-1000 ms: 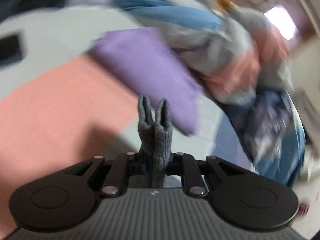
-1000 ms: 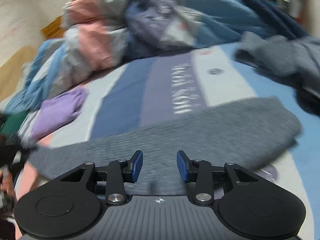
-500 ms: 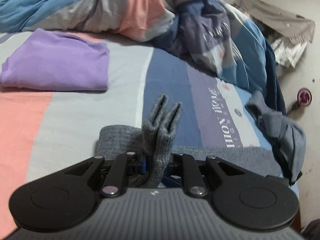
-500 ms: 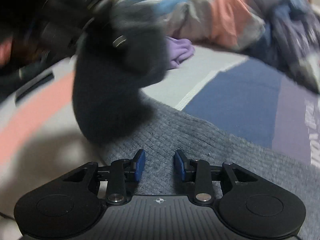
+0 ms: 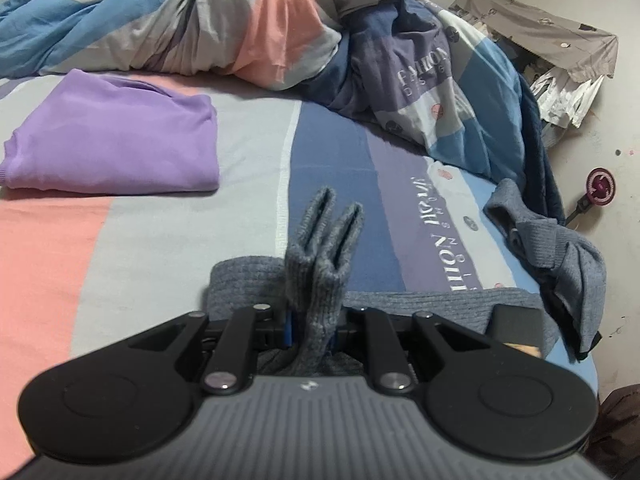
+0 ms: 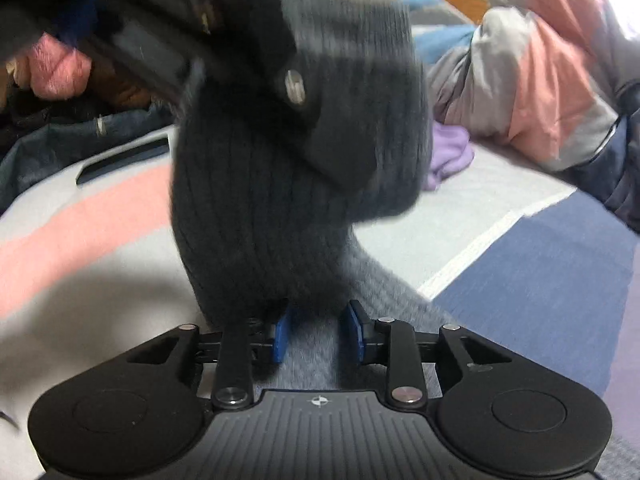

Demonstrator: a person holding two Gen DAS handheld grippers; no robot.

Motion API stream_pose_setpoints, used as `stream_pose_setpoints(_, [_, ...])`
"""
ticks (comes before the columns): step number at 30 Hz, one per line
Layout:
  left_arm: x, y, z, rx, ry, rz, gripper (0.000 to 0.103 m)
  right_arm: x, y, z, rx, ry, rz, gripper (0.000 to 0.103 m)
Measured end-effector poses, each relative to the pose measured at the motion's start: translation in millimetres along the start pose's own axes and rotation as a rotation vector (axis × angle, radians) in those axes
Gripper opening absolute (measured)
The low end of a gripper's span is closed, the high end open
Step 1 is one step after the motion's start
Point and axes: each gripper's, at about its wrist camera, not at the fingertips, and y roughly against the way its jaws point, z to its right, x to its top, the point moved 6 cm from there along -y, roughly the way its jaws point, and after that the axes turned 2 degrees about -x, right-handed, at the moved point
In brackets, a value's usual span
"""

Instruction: Fold clothes

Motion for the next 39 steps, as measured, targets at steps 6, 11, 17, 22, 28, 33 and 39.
stream_pose_setpoints(6, [-5, -11, 9, 0.015, -0.096, -0.062, 0.017, -11, -12, 0, 0.045, 0.031, -0.025, 0.03])
stream_pose_setpoints(11, [-15, -27, 27, 0.013, -0.245, -0.152, 0.017, -10, -11, -2, 0.053, 0.083, -0.021, 0.031])
stream_pose_setpoints(17, [-27, -47, 47, 0.005, -0.399, -0.224, 0.019, -18, 16, -1, 0.011, 0.037, 0.027, 0.038])
stream_pose_setpoints(22, [-32, -58, 62, 0.01, -0.436, -0.214, 0.02, -38, 67, 14, -0.116, -0.119, 0.005, 0.04])
stream_pose_setpoints(28, [-39, -75, 81, 0.066, -0.384, -0.141, 0.026, -66, 147, 36, -0.263, -0.305, -0.016, 0.041])
stream_pose_setpoints(33, [-60, -96, 87, 0.143, -0.394, -0.155, 0.026, -78, 169, 75, -0.256, -0.658, 0.047, 0.043])
stream_pose_setpoints(39, [-71, -97, 100, 0.214, -0.537, -0.123, 0.026, -73, 130, 123, 0.036, -1.175, 0.137, 0.054])
